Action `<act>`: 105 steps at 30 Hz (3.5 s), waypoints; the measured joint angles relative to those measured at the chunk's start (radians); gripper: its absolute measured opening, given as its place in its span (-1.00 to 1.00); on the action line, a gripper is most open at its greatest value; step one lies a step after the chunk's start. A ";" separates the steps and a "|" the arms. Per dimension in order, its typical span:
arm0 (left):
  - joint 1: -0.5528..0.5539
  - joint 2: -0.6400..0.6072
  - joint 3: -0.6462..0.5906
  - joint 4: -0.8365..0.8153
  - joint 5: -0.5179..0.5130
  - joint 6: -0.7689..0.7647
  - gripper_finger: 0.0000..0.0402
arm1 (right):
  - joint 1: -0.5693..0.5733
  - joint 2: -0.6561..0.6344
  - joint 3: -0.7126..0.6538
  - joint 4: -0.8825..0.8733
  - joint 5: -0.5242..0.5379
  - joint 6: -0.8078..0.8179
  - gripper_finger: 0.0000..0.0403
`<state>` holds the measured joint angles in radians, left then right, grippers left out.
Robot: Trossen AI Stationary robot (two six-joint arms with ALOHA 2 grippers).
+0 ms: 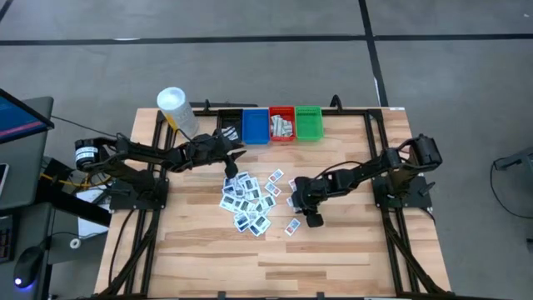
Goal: Pick & Place First Aid Supplies
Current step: Put the orange ointment pack into the black bin
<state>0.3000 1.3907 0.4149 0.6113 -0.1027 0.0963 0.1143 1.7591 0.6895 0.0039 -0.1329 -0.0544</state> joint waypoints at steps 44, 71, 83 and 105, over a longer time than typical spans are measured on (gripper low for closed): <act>0.000 0.000 -0.003 0.003 0.000 0.000 -0.49 | 0.028 -0.322 -0.010 -0.239 0.108 0.042 -0.97; -0.020 0.000 -0.003 0.003 0.000 0.000 -0.49 | 0.023 -0.086 0.003 -0.278 0.106 0.336 -0.63; -0.020 0.000 -0.003 0.004 0.000 0.000 -0.49 | 0.023 -0.093 -0.003 -0.270 0.130 0.304 -0.81; -0.020 0.000 -0.003 0.005 0.000 0.000 -0.49 | 0.044 -0.198 0.034 -0.279 0.127 0.078 -1.00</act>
<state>0.2797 1.3904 0.4114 0.6164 -0.1024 0.0959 0.1585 1.5608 0.7235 -0.2752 -0.0064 0.0236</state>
